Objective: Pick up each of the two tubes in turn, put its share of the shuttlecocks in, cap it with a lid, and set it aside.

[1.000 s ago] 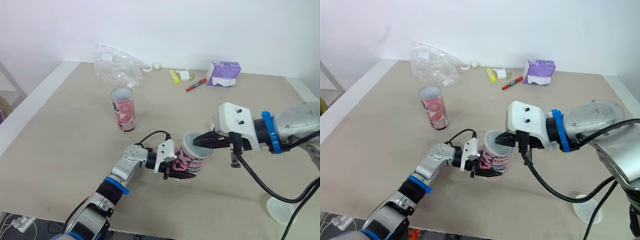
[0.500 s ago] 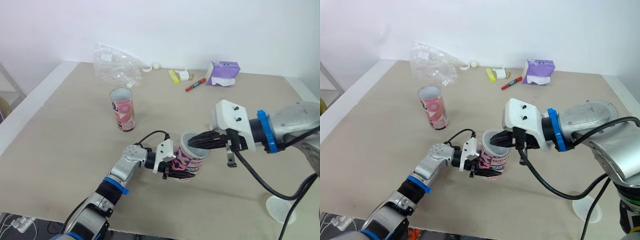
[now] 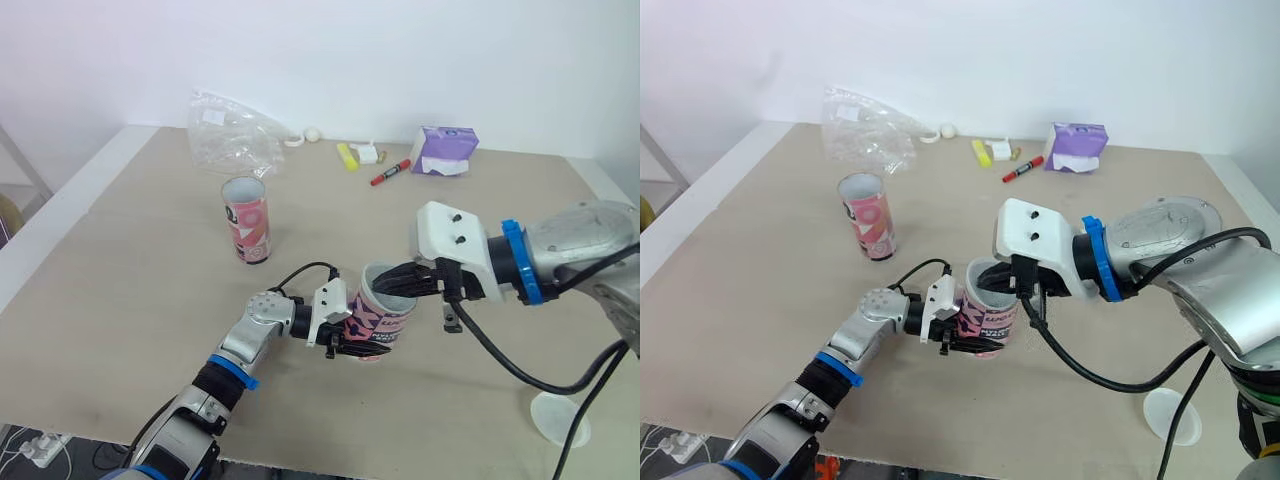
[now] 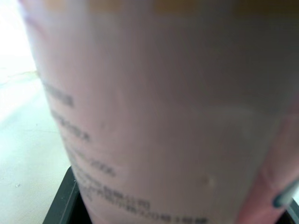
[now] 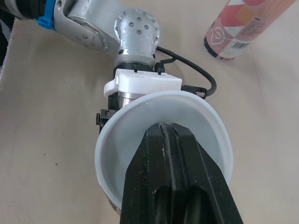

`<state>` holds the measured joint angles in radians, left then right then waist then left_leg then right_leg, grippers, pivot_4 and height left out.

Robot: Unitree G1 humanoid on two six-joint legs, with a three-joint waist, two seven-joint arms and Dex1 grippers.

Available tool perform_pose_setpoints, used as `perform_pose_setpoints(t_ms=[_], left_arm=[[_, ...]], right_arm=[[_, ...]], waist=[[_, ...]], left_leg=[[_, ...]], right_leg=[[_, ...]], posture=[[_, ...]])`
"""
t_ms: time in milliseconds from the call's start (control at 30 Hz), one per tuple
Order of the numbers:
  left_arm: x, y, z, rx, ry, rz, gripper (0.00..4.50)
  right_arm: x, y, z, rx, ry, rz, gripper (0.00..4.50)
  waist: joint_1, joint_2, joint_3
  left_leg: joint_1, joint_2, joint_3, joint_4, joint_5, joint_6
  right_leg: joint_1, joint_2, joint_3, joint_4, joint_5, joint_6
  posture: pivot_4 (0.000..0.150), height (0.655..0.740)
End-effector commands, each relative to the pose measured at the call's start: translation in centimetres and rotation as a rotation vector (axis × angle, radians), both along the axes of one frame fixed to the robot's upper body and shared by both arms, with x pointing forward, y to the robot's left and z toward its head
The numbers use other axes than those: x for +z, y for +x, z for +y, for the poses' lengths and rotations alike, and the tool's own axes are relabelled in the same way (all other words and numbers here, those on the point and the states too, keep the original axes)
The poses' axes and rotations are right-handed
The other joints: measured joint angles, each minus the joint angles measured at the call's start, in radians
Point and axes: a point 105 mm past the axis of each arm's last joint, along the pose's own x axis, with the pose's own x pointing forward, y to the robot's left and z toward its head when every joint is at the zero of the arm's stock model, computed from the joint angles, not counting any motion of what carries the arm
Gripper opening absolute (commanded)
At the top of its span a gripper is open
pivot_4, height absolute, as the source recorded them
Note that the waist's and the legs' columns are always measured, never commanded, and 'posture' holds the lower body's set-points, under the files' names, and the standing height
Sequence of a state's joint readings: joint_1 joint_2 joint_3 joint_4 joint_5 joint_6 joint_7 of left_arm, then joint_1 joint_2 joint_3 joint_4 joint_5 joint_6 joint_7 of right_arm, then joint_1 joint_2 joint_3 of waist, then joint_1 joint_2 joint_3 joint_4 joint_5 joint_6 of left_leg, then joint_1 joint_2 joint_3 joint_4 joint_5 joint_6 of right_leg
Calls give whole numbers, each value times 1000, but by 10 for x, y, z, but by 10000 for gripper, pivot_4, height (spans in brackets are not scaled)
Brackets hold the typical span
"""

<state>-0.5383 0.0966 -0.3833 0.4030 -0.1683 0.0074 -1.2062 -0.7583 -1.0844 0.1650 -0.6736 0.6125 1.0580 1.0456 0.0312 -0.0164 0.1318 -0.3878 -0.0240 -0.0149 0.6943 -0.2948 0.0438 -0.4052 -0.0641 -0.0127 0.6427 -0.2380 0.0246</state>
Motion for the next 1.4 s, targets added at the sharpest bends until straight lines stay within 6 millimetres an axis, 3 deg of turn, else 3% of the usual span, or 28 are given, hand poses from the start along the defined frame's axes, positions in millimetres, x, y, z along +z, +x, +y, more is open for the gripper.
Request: perform_pose_setpoints(t_ms=[33, 233, 633, 1400], left_arm=[[-20, -5, 0, 0, 68, 57, 23690], [-19, -5, 0, -3, 65, 34, 23690], [-4, -1, 1, 35, -27, -97, 23690], [-7, -4, 0, 10, -6, -115, 23690]], right_arm=[[-38, -5, -2, -22, -90, 157, 394], [-48, -6, -5, -43, -117, 204, 394], [-49, -9, -3, -70, -97, 304, 394], [-70, -10, -11, -96, -180, 369, 394]], waist=[[0, -1, -2], [-1, -5, -9], [0, -5, -13], [0, -6, -17]], left_leg=[[0, 0, 0, 0, 0, 0], [2, 0, 0, -2, 0, 0], [2, 1, 0, -6, 0, 0], [2, 1, 0, -13, 0, 0]], right_leg=[[0, 0, 0, 0, 0, 0], [0, 0, 0, 0, -1, -1], [0, -1, 0, -4, -1, -2], [1, -3, -3, -12, -1, -2]], posture=[[1500, 7400], [1500, 7400], [1500, 7400], [1500, 7400]])
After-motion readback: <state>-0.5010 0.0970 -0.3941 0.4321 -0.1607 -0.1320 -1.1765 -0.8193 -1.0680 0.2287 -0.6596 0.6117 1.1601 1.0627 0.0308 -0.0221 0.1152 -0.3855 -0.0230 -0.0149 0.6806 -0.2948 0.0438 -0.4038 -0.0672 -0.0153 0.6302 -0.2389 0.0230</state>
